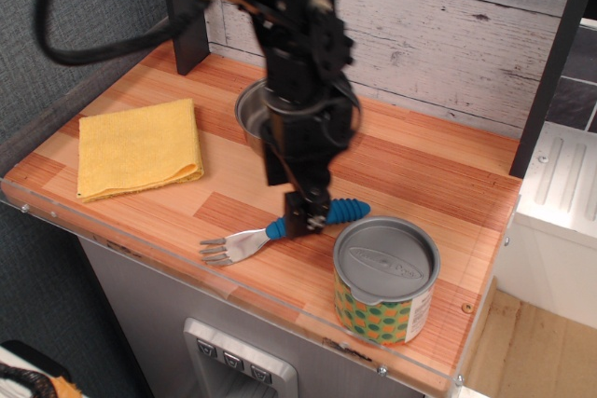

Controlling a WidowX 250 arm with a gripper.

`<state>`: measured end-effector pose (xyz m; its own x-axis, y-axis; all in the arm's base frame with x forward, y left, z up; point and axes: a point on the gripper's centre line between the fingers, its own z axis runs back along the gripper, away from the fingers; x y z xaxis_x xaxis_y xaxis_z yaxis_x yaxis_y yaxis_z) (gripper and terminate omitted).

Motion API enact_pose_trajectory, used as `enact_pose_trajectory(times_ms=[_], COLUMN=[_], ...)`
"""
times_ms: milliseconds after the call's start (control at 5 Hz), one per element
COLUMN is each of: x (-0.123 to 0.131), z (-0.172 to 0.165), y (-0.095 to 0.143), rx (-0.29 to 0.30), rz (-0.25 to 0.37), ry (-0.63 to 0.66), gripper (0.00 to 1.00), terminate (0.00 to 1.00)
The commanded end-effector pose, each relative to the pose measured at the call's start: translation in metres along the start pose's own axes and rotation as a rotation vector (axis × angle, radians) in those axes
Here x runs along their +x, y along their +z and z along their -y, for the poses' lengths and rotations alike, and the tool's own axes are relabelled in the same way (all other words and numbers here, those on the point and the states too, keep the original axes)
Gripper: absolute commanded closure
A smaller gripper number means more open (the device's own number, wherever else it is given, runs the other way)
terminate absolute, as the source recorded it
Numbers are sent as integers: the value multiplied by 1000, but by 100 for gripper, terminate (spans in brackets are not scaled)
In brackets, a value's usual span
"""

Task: Pick up the blue fork and place on the right of the pot

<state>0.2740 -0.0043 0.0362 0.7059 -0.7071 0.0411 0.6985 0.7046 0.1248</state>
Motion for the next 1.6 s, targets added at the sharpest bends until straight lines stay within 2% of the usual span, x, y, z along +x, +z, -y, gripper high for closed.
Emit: enact_pose_trajectory(times_ms=[0,400,600,800,1000,1200,1400], x=[16,16,10,7,3,2,8], z=[1,2,-3,-4,-5,-12,-18], y=[-7,-15,-14,-13,2,20,38], rx=[11,3,-4,1,14,2,24], rz=[5,11,37,25,29,-26,-74], ry=[-11,-3,23,59,65,85,60], gripper=[0,0,100,100,100,100,100], terminate=[0,0,0,0,0,0,0])
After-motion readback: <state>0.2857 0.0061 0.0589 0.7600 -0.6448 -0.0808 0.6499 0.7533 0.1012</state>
